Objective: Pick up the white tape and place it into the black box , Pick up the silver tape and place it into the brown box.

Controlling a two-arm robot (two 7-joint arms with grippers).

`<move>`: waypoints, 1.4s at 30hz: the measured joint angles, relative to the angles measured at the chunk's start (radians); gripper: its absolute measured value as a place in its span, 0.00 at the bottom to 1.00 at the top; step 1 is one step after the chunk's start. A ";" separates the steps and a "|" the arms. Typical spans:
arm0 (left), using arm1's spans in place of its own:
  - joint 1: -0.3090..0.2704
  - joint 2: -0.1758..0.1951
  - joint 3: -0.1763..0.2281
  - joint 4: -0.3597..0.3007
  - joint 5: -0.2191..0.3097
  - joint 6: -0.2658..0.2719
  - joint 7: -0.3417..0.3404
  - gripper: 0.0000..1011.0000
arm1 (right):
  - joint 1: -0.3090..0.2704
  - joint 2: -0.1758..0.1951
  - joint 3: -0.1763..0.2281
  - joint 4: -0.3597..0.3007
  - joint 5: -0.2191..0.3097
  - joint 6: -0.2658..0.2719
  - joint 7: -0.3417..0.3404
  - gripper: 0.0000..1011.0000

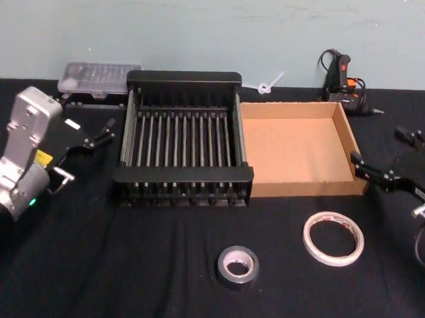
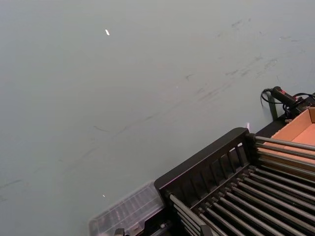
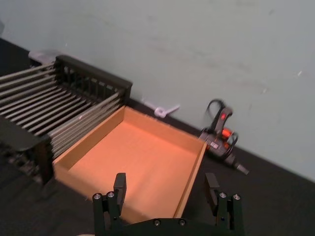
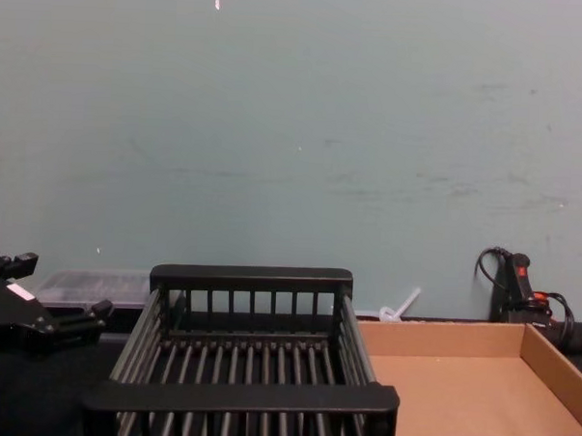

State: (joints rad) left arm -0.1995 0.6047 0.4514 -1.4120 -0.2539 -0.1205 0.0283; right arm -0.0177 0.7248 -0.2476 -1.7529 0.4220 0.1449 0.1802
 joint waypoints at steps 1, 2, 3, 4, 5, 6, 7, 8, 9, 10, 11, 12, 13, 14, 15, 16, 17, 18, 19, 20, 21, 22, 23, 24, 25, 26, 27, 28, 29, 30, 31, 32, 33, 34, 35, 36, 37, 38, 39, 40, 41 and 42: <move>0.000 0.000 0.000 0.000 0.000 0.000 0.000 0.99 | -0.005 0.000 0.002 -0.003 0.004 0.008 0.004 0.99; 0.000 0.000 0.000 0.000 0.000 0.000 0.000 0.99 | -0.009 0.001 0.004 -0.006 0.008 0.017 0.008 0.99; 0.000 0.000 0.000 0.000 0.000 0.000 0.000 0.99 | -0.014 0.001 0.005 -0.008 0.011 0.025 0.011 0.99; 0.000 0.000 0.000 0.000 0.000 0.000 0.000 0.99 | -0.018 0.001 0.007 -0.010 0.015 0.034 0.014 0.99; 0.000 0.000 0.000 0.000 0.000 0.000 0.000 0.99 | -0.027 0.000 0.010 -0.014 0.022 0.051 0.021 0.99; 0.000 0.000 0.000 0.000 0.000 0.000 0.000 0.99 | -0.031 0.000 0.010 -0.015 0.026 0.059 0.025 0.99; 0.000 0.000 0.000 0.000 0.000 0.000 0.000 0.99 | -0.035 -0.001 0.011 -0.016 0.030 0.068 0.029 0.99; 0.000 0.000 0.000 0.000 0.000 0.000 0.000 0.99 | -0.042 -0.001 0.011 -0.018 0.034 0.083 0.036 0.99; 0.000 0.000 0.000 0.000 0.000 0.000 0.000 0.99 | -0.045 -0.001 0.011 -0.018 0.035 0.091 0.040 0.99; 0.000 0.000 0.000 0.000 0.000 0.000 0.000 0.99 | -0.047 -0.002 0.010 -0.018 0.035 0.097 0.043 0.99; 0.000 0.000 0.000 0.000 0.000 0.000 0.000 0.99 | -0.051 -0.003 0.006 -0.018 0.035 0.110 0.047 0.99; 0.000 0.000 0.000 0.000 0.000 0.000 0.000 0.99 | -0.052 -0.004 0.005 -0.016 0.034 0.116 0.049 0.99; 0.000 0.000 0.000 0.000 0.000 0.000 0.000 0.99 | -0.053 -0.006 0.003 -0.013 0.033 0.122 0.051 0.99; 0.000 0.000 0.000 0.000 0.000 0.000 0.000 0.99 | -0.054 -0.009 0.000 -0.008 0.029 0.131 0.054 0.99; 0.000 0.000 0.000 0.000 0.000 0.000 0.000 0.99 | -0.054 -0.011 -0.002 -0.005 0.026 0.135 0.056 0.99; 0.000 0.000 0.000 0.000 0.000 0.000 0.000 0.99 | -0.054 -0.012 -0.003 -0.003 0.024 0.138 0.057 0.99; 0.000 0.000 0.000 0.000 0.000 0.000 0.000 0.99 | -0.053 -0.016 -0.006 0.004 0.018 0.144 0.059 0.99; 0.000 0.000 0.000 0.000 0.000 0.000 0.000 0.99 | -0.051 -0.018 -0.007 0.007 0.015 0.148 0.060 0.99; 0.000 0.000 0.000 0.000 0.000 0.000 0.000 0.99 | -0.049 -0.020 -0.009 0.011 0.012 0.151 0.061 0.99; 0.000 0.000 0.000 0.000 0.000 0.000 0.000 0.99 | -0.046 -0.024 -0.011 0.017 0.008 0.159 0.064 0.99; 0.000 0.000 0.000 0.000 0.000 0.000 0.000 0.99 | -0.044 -0.027 -0.012 0.021 0.005 0.164 0.065 0.99; 0.000 0.000 0.000 0.000 0.000 0.000 0.000 0.99 | -0.042 -0.029 -0.013 0.025 0.003 0.168 0.067 0.99; 0.000 0.000 0.000 0.000 0.000 0.000 0.000 0.99 | -0.039 -0.032 -0.014 0.031 0.001 0.173 0.069 0.99; 0.000 0.000 0.000 0.000 0.000 0.000 0.000 0.99 | -0.036 -0.036 -0.016 0.038 -0.002 0.180 0.072 0.99; 0.000 0.000 0.000 0.000 0.000 0.000 0.000 0.99 | -0.034 -0.039 -0.016 0.042 -0.005 0.184 0.074 0.99; 0.000 0.000 0.000 0.000 0.000 0.000 0.000 0.99 | -0.029 -0.044 -0.018 0.050 -0.008 0.190 0.077 0.99; 0.000 0.000 0.000 0.000 0.000 0.000 0.000 0.99 | -0.027 -0.046 -0.018 0.053 -0.009 0.193 0.079 0.99; 0.000 0.000 0.000 0.000 0.000 0.000 0.000 0.99 | -0.026 -0.049 -0.019 0.057 -0.011 0.196 0.081 0.99; 0.000 0.000 0.000 0.000 0.000 0.000 0.000 0.99 | -0.024 -0.051 -0.019 0.060 -0.013 0.197 0.082 0.99; 0.000 0.000 0.000 0.000 0.000 0.000 0.000 0.99 | -0.021 -0.055 -0.020 0.068 -0.017 0.201 0.086 0.99; 0.000 0.000 0.000 0.000 0.000 0.000 0.000 0.99 | -0.017 -0.060 -0.021 0.075 -0.021 0.203 0.089 0.99; 0.000 0.000 0.000 0.000 0.000 0.000 0.000 0.99 | -0.015 -0.062 -0.021 0.079 -0.023 0.205 0.091 0.99; 0.000 0.000 0.000 0.000 0.000 0.000 0.000 0.99 | -0.014 -0.065 -0.021 0.083 -0.025 0.206 0.092 0.99; 0.000 0.000 0.000 0.000 0.000 0.000 0.000 0.99 | -0.013 -0.067 -0.022 0.085 -0.027 0.207 0.094 0.99; 0.000 0.000 0.000 0.000 0.000 0.000 0.000 0.99 | -0.010 -0.071 -0.022 0.090 -0.031 0.209 0.097 0.99; 0.000 0.000 0.000 0.000 0.000 0.000 0.000 0.99 | -0.009 -0.074 -0.022 0.093 -0.033 0.210 0.098 0.99; 0.000 0.000 0.000 0.000 0.000 0.000 0.000 0.99 | -0.008 -0.076 -0.023 0.096 -0.035 0.211 0.099 0.99; 0.000 0.000 0.000 0.000 0.000 0.000 0.000 0.99 | -0.007 -0.078 -0.023 0.098 -0.037 0.213 0.101 0.99; 0.000 0.000 0.000 0.000 0.000 0.000 0.000 0.99 | -0.005 -0.082 -0.023 0.103 -0.040 0.215 0.103 0.99; 0.000 0.000 0.000 0.000 0.000 0.000 0.000 0.99 | -0.005 -0.084 -0.022 0.105 -0.042 0.216 0.105 0.99; 0.000 0.000 0.000 0.000 0.000 0.000 0.000 0.99 | -0.004 -0.086 -0.022 0.107 -0.043 0.217 0.106 0.99; 0.000 0.000 0.000 0.000 0.000 0.000 0.000 0.99 | -0.004 -0.089 -0.021 0.111 -0.046 0.220 0.109 0.99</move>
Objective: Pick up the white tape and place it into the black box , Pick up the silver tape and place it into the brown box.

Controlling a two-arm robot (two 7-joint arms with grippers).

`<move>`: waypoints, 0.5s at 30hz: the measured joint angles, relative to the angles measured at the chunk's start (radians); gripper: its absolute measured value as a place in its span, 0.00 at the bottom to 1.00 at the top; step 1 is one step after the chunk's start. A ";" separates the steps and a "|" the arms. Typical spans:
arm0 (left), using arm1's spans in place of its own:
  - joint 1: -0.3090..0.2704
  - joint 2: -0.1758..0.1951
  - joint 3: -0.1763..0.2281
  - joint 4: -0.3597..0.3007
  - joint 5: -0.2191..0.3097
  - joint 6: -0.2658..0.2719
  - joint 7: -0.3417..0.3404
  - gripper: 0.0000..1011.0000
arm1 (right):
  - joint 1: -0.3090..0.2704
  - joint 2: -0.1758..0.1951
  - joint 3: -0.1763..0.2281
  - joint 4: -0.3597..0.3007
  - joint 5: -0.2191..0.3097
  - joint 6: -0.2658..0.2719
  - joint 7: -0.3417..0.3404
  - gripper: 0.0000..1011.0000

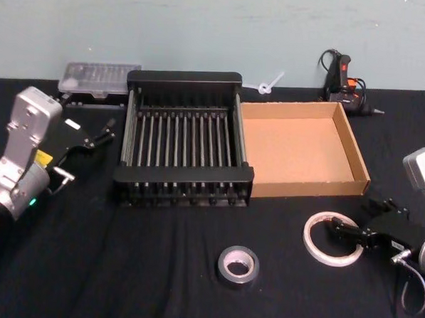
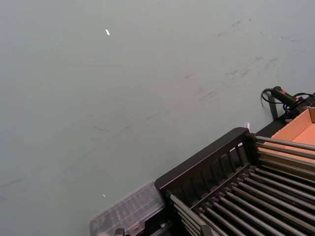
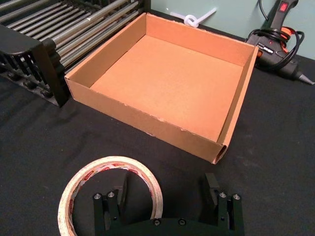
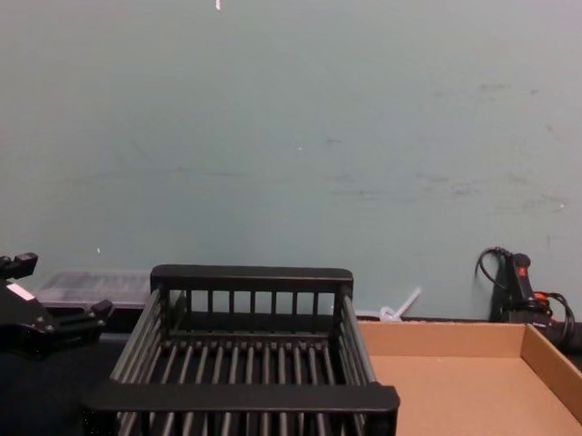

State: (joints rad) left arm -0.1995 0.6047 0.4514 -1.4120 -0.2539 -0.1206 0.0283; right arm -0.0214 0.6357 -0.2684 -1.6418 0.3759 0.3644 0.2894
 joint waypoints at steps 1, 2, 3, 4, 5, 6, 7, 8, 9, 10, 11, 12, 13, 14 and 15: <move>0.000 0.000 0.000 0.000 0.000 0.000 0.000 0.99 | 0.000 -0.001 0.001 0.001 -0.001 0.001 0.002 0.99; 0.000 0.000 0.000 0.000 0.000 0.000 0.000 0.99 | 0.001 -0.003 0.001 0.003 -0.002 0.002 0.003 0.99; 0.000 0.000 0.000 0.000 0.000 0.000 0.000 0.99 | 0.001 -0.005 0.003 0.006 -0.005 0.006 0.007 0.99; 0.000 0.000 0.000 0.000 0.000 0.000 0.000 0.99 | 0.002 -0.007 0.004 0.007 -0.006 0.008 0.009 0.99; 0.000 0.000 0.000 0.000 0.000 0.000 0.000 0.99 | 0.002 -0.008 0.004 0.008 -0.007 0.009 0.011 0.99; 0.000 0.000 0.000 0.000 0.000 0.000 0.000 0.99 | 0.003 -0.011 0.005 0.010 -0.009 0.012 0.014 0.99; 0.000 0.000 0.000 0.000 0.000 0.000 0.000 0.99 | 0.003 -0.012 0.006 0.012 -0.010 0.013 0.016 0.99; 0.000 0.000 0.000 0.000 0.000 0.000 0.000 0.99 | 0.003 -0.015 0.008 0.014 -0.012 0.016 0.020 0.99; 0.000 0.000 0.000 0.000 0.000 0.000 0.000 0.99 | 0.003 -0.016 0.009 0.015 -0.013 0.017 0.022 0.99; 0.000 0.000 0.000 0.000 0.000 0.000 0.000 0.99 | 0.003 -0.018 0.010 0.016 -0.014 0.018 0.024 0.99; 0.000 0.000 0.000 0.000 0.000 0.000 0.000 0.99 | 0.004 -0.019 0.010 0.017 -0.016 0.019 0.026 0.99; 0.000 0.000 0.000 0.000 0.000 0.000 0.000 0.99 | 0.004 -0.020 0.011 0.017 -0.016 0.020 0.027 0.99; 0.000 0.000 0.000 0.000 0.000 0.000 0.000 0.99 | 0.004 -0.022 0.013 0.019 -0.019 0.022 0.030 0.99; 0.000 0.000 0.000 0.000 0.000 0.000 0.000 0.99 | 0.004 -0.024 0.014 0.020 -0.022 0.023 0.034 0.99; 0.000 0.000 0.000 0.000 0.000 0.000 0.000 0.99 | 0.004 -0.025 0.014 0.021 -0.024 0.024 0.035 0.99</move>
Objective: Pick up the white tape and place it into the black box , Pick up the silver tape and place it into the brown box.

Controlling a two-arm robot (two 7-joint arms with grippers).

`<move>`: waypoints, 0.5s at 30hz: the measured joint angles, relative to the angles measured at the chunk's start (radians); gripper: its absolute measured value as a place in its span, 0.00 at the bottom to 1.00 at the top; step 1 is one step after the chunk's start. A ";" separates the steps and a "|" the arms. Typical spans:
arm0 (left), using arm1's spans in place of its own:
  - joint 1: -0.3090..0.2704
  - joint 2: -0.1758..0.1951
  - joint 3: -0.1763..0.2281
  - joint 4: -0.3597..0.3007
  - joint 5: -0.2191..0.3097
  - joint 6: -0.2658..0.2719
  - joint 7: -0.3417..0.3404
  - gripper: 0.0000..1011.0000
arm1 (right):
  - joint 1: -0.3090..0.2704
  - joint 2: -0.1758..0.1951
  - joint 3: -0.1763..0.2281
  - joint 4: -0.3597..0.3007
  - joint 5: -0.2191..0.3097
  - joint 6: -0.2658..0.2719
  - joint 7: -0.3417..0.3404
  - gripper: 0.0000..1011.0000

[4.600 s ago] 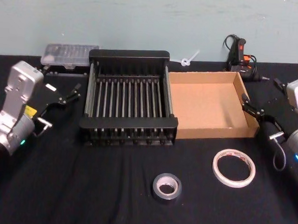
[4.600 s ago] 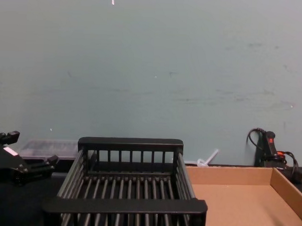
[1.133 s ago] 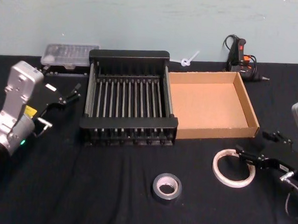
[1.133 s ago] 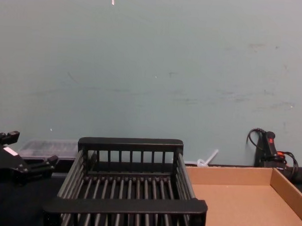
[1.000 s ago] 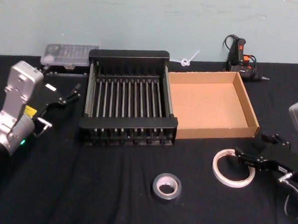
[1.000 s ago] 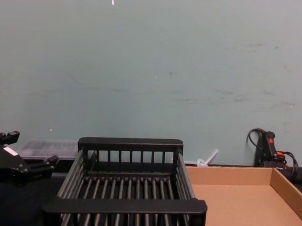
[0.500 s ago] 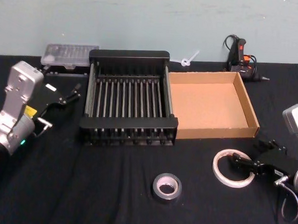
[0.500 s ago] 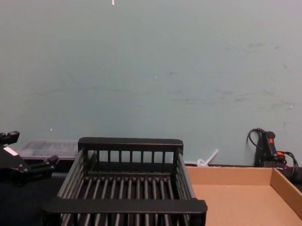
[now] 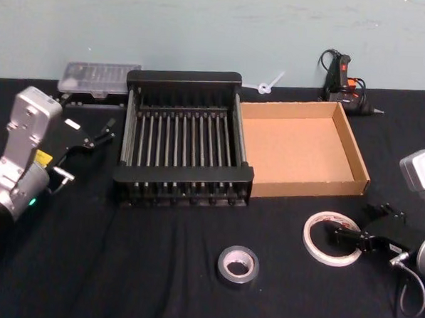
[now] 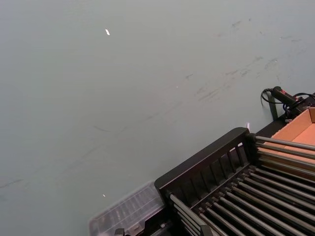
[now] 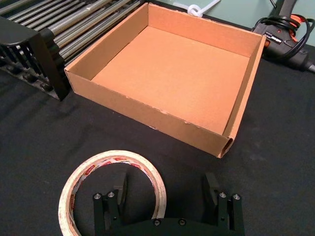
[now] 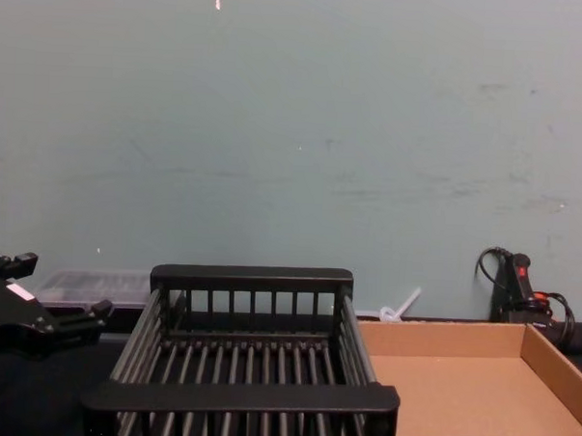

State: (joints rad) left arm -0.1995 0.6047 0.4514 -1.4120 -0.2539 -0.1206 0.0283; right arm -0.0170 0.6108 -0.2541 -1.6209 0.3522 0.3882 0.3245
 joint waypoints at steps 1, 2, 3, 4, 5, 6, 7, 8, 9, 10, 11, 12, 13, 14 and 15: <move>0.000 0.000 0.000 0.000 0.000 0.000 0.000 0.99 | 0.000 0.000 0.000 0.000 0.000 0.000 0.000 0.99; 0.000 0.000 0.000 0.000 0.000 0.000 0.000 0.99 | 0.000 -0.001 0.002 0.001 -0.003 0.002 0.003 0.99; 0.000 0.000 0.000 0.000 0.000 0.000 0.000 0.99 | 0.000 -0.003 0.002 0.001 -0.004 0.002 0.004 0.99; 0.000 0.000 0.000 0.000 0.000 0.000 0.000 0.99 | 0.000 -0.004 0.003 0.002 -0.007 0.004 0.006 0.99; 0.000 0.000 0.000 0.000 0.000 0.000 0.000 0.99 | 0.001 -0.005 0.003 0.002 -0.008 0.004 0.007 0.99; 0.000 0.000 0.000 0.000 0.000 0.000 0.000 0.99 | 0.001 -0.006 0.003 0.003 -0.009 0.005 0.008 0.99; 0.000 0.000 0.000 0.000 0.000 0.000 0.000 0.99 | 0.001 -0.008 0.005 0.003 -0.011 0.006 0.010 0.99; 0.000 0.000 0.000 0.000 0.000 0.000 0.000 0.99 | 0.001 -0.009 0.005 0.003 -0.011 0.007 0.011 0.99; 0.000 0.000 0.000 0.000 0.000 0.000 0.000 0.99 | 0.001 -0.009 0.006 0.004 -0.012 0.007 0.013 0.99; 0.000 0.000 0.000 0.000 0.000 0.000 0.000 0.99 | 0.001 -0.010 0.007 0.004 -0.014 0.008 0.015 0.99; 0.000 0.000 0.000 0.000 0.000 0.000 0.000 0.99 | 0.001 -0.011 0.007 0.004 -0.014 0.008 0.016 0.99; 0.000 0.000 0.000 0.000 0.000 0.000 0.000 0.99 | 0.001 -0.011 0.007 0.005 -0.015 0.008 0.017 0.99; 0.000 0.000 0.000 0.000 0.000 0.000 0.000 0.99 | 0.002 -0.012 0.008 0.005 -0.016 0.009 0.020 0.99; 0.000 0.000 0.000 0.000 0.000 0.000 0.000 0.99 | 0.002 -0.013 0.008 0.005 -0.016 0.009 0.021 0.99; 0.000 0.000 0.000 0.000 0.000 0.000 0.000 0.99 | 0.002 -0.013 0.008 0.006 -0.017 0.009 0.022 0.99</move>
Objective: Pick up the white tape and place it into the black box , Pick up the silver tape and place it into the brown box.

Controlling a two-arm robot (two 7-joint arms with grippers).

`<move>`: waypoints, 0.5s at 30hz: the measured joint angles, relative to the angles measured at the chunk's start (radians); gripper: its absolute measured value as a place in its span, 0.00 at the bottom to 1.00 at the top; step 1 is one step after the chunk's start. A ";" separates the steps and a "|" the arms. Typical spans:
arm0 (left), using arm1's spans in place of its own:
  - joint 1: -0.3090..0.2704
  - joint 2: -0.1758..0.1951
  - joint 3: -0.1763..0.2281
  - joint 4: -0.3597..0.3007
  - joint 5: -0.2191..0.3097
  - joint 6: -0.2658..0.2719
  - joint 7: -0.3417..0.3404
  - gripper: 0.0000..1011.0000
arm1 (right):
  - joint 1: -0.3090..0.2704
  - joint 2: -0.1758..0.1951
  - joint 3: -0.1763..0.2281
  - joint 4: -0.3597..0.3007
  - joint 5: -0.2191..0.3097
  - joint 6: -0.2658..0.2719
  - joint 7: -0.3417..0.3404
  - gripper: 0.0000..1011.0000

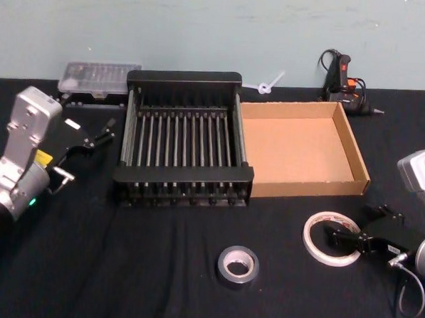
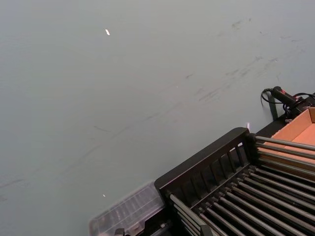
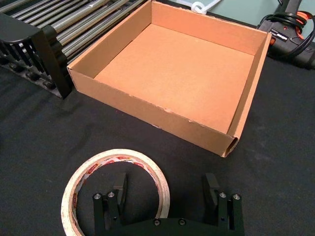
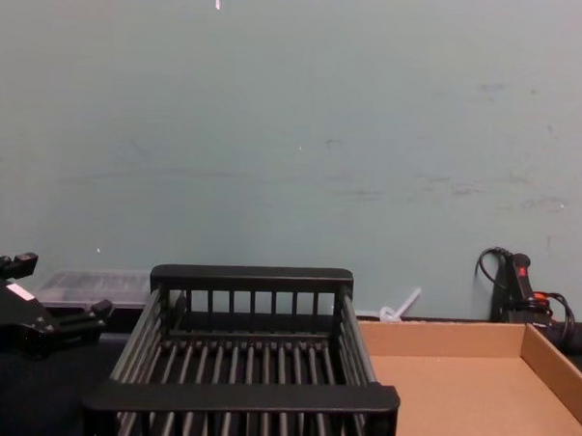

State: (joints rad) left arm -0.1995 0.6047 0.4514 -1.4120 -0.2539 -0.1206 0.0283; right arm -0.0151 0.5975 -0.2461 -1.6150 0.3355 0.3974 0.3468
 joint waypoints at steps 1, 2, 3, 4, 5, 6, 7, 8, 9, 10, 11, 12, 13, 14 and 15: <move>0.000 0.000 0.000 0.000 0.000 0.000 0.000 0.99 | 0.000 0.000 0.000 0.001 0.000 0.001 0.001 0.99; 0.000 0.000 0.000 0.000 0.000 0.000 0.000 0.99 | 0.001 -0.001 0.000 0.002 -0.001 0.002 0.003 0.99; 0.000 0.000 0.000 0.000 0.000 0.000 0.000 0.99 | 0.001 -0.002 0.000 0.002 -0.002 0.003 0.004 0.99; 0.000 0.000 0.000 0.000 0.000 0.000 0.000 0.99 | 0.002 -0.003 0.000 0.003 -0.002 0.003 0.005 0.99; 0.000 0.000 0.000 0.000 0.000 0.000 0.000 0.99 | 0.002 -0.004 0.000 0.004 -0.003 0.005 0.006 0.99; 0.000 0.000 0.000 0.000 0.000 0.000 0.000 0.99 | 0.003 -0.004 0.000 0.004 -0.003 0.006 0.007 0.99; 0.000 0.000 0.000 0.000 0.000 0.000 0.000 0.99 | 0.003 -0.004 0.000 0.004 -0.003 0.007 0.007 0.99; 0.000 0.000 0.000 0.000 0.000 0.000 0.000 0.99 | 0.003 -0.005 0.000 0.004 -0.004 0.008 0.008 0.99; 0.000 0.000 0.000 0.000 0.000 0.000 0.000 0.99 | 0.003 -0.005 0.000 0.005 -0.004 0.008 0.009 0.99; 0.000 0.000 0.000 0.000 0.000 0.000 0.000 0.99 | 0.004 -0.006 0.000 0.007 -0.004 0.009 0.010 0.99; 0.000 0.000 0.000 0.000 0.000 0.000 0.000 0.99 | 0.004 -0.006 0.000 0.007 -0.004 0.009 0.010 0.99; 0.000 0.000 0.000 0.000 0.000 0.000 0.000 0.99 | 0.004 -0.007 0.000 0.007 -0.004 0.010 0.011 0.99; 0.000 0.000 0.000 0.000 0.000 0.000 0.000 0.99 | 0.004 -0.007 0.000 0.008 -0.004 0.010 0.012 0.99; 0.000 0.000 0.000 0.000 0.000 0.000 0.000 0.99 | 0.005 -0.007 0.000 0.009 -0.004 0.010 0.013 0.99; 0.000 0.000 0.000 0.000 0.000 0.000 0.000 0.99 | 0.006 -0.007 -0.001 0.010 -0.004 0.011 0.014 0.99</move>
State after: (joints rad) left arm -0.1995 0.6047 0.4514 -1.4120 -0.2539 -0.1205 0.0283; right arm -0.0090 0.5900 -0.2466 -1.6045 0.3310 0.4087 0.3612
